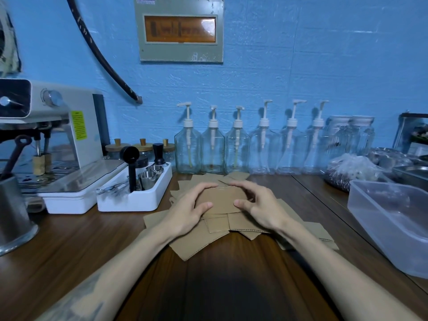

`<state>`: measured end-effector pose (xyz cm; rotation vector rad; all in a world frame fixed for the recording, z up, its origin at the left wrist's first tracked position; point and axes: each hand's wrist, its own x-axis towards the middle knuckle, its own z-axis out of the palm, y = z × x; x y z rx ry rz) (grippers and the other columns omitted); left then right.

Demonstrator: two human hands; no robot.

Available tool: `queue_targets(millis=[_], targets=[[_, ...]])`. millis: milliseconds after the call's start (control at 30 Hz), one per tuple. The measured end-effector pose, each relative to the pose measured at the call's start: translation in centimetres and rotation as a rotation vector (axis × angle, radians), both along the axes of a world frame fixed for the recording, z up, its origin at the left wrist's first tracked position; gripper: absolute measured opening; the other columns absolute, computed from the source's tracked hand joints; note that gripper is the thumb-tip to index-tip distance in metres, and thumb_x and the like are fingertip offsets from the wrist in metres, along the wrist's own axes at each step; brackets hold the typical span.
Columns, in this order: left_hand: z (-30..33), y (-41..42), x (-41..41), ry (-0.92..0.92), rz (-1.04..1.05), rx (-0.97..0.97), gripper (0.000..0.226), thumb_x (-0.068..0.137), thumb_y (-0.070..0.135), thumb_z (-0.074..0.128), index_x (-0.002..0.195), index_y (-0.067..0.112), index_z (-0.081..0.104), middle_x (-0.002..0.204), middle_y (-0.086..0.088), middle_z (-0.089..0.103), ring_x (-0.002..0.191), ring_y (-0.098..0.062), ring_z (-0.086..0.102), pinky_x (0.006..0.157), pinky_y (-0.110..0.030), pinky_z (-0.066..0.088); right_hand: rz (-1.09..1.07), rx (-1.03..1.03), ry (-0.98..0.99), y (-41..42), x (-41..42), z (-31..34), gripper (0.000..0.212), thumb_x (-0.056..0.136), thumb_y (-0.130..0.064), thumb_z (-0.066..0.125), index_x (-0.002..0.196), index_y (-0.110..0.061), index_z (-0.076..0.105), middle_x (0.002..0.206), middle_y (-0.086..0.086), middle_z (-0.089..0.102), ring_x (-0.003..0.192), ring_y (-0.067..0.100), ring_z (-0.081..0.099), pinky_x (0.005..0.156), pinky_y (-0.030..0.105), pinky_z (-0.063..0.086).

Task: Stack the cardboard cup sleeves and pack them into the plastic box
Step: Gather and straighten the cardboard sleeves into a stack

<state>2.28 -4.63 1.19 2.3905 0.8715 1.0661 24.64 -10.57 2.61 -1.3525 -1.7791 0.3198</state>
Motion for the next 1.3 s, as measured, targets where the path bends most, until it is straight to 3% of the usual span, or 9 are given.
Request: queue_targets(millis=[167, 300, 433, 567, 633, 733, 933, 1167, 1300], targets=[[0.3, 0.1, -0.2, -0.034, -0.011, 0.009, 0.047, 0.096, 0.029, 0.061, 0.138, 0.043, 0.044, 0.133, 0.016, 0.055, 0.122, -0.003, 0.051, 0.104, -0.033, 0.043, -0.009, 0.020, 0.015, -0.2, 0.0, 0.4, 0.045, 0.088, -0.017, 0.072, 0.124, -0.042, 0.062, 0.113, -0.015, 0.067, 0.104, 0.009, 0.061, 0.095, 0.031, 0.050], [1.1, 1.1, -1.4, -0.181, 0.067, -0.056, 0.038, 0.098, 0.031, 0.057, 0.131, 0.045, 0.048, 0.107, 0.010, 0.059, 0.101, 0.001, 0.055, 0.089, -0.023, 0.044, -0.041, 0.049, 0.128, -0.1, 1.0, 1.1, 0.045, 0.086, -0.011, 0.074, 0.117, -0.043, 0.065, 0.103, -0.013, 0.070, 0.093, 0.006, 0.063, 0.089, 0.027, 0.052], [0.8, 1.9, -2.8, -0.013, 0.198, 0.027, 0.027, 0.098, 0.024, 0.058, 0.123, 0.030, 0.057, 0.104, 0.010, 0.057, 0.098, 0.004, 0.053, 0.092, -0.026, 0.047, -0.118, 0.022, 0.137, 0.0, 2.7, 0.8, 0.045, 0.086, -0.012, 0.074, 0.118, -0.042, 0.065, 0.094, -0.014, 0.068, 0.086, 0.006, 0.062, 0.085, 0.024, 0.051], [0.4, 2.1, -3.3, 0.140, 0.197, 0.033, 0.032, 0.096, 0.034, 0.059, 0.127, 0.027, 0.057, 0.116, 0.009, 0.050, 0.110, -0.003, 0.051, 0.100, -0.028, 0.043, -0.167, 0.006, 0.087, 0.2, 3.5, 0.4, 0.044, 0.086, -0.014, 0.074, 0.117, -0.043, 0.065, 0.067, -0.037, 0.057, 0.069, -0.012, 0.053, 0.066, 0.004, 0.041], [0.4, 2.1, -3.2, 0.166, 0.202, 0.031, 0.033, 0.096, 0.039, 0.058, 0.127, 0.029, 0.057, 0.116, 0.010, 0.047, 0.112, -0.007, 0.048, 0.099, -0.029, 0.041, -0.171, 0.008, 0.094, 0.2, 3.6, 0.3, 0.044, 0.086, -0.015, 0.074, 0.117, -0.044, 0.064, 0.072, -0.031, 0.061, 0.072, -0.006, 0.054, 0.068, 0.005, 0.043], [0.4, 2.2, -3.0, 0.166, 0.257, -0.013, 0.044, 0.094, 0.049, 0.057, 0.132, 0.028, 0.054, 0.118, 0.010, 0.043, 0.115, -0.009, 0.045, 0.102, -0.032, 0.040, -0.154, -0.002, 0.131, 0.3, 3.4, 0.3, 0.046, 0.086, -0.014, 0.074, 0.116, -0.047, 0.064, 0.094, 0.000, 0.068, 0.084, 0.021, 0.059, 0.085, 0.028, 0.052], [1.8, 2.9, -1.4, 0.299, 0.257, 0.002, 0.064, 0.090, 0.063, 0.053, 0.143, 0.027, 0.046, 0.137, 0.007, 0.041, 0.131, -0.014, 0.036, 0.111, -0.040, 0.032, -0.144, -0.008, 0.174, 0.5, 3.7, 0.5, 0.047, 0.086, -0.012, 0.073, 0.118, -0.045, 0.063, 0.107, 0.004, 0.070, 0.104, 0.028, 0.062, 0.098, 0.046, 0.050], [2.5, 4.3, 1.6, 0.466, 0.146, -0.005, 0.081, 0.083, 0.074, 0.050, 0.151, 0.033, 0.034, 0.155, 0.004, 0.036, 0.143, -0.021, 0.029, 0.117, -0.046, 0.025, -0.245, 0.009, 0.247, 0.1, 5.3, 1.1, 0.045, 0.089, -0.008, 0.070, 0.126, -0.032, 0.063, 0.107, -0.006, 0.068, 0.101, 0.012, 0.063, 0.098, 0.040, 0.053], [2.0, 4.2, 2.4, 0.454, 0.109, -0.034, 0.079, 0.080, 0.074, 0.055, 0.148, 0.038, 0.036, 0.148, 0.007, 0.042, 0.141, -0.020, 0.032, 0.117, -0.047, 0.024, -0.288, -0.001, 0.222, 0.1, 5.6, 1.1, 0.047, 0.089, -0.009, 0.070, 0.129, -0.031, 0.061, 0.109, -0.006, 0.067, 0.095, 0.005, 0.061, 0.096, 0.032, 0.053]])
